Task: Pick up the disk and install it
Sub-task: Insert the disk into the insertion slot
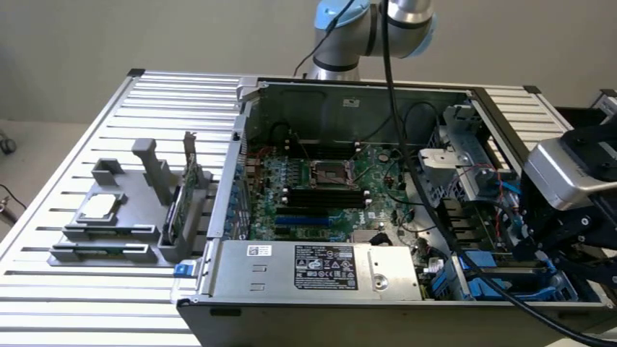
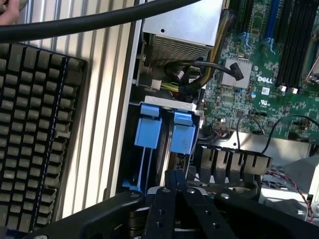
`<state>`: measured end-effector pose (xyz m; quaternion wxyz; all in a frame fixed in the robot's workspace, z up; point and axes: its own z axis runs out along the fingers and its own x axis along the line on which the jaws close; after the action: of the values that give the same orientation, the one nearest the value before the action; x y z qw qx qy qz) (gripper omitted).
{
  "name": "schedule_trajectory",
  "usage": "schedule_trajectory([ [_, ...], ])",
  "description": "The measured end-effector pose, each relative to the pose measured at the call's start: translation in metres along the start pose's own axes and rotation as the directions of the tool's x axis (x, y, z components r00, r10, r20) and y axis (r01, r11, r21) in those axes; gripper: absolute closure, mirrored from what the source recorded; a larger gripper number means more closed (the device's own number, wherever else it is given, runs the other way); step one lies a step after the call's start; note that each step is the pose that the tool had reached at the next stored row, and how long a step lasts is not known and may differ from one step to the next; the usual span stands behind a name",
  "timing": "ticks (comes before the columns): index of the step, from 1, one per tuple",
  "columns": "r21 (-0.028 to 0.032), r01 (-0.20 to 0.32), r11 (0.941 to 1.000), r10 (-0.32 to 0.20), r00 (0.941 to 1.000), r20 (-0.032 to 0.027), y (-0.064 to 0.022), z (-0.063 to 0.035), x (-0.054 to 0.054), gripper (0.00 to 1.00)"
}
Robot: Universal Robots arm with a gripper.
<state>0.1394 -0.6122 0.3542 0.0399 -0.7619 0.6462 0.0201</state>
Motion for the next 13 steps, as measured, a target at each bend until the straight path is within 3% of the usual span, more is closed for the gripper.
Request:
schedule_trajectory([
  [6,-0.0012,0.015,0.9999,-0.015,0.9999,0.0006,0.0002,0.0109,0.001,0.89],
  [13,-0.0013,0.017,0.9999,-0.017,0.9999,0.0009,0.0003,0.0135,0.001,0.89],
])
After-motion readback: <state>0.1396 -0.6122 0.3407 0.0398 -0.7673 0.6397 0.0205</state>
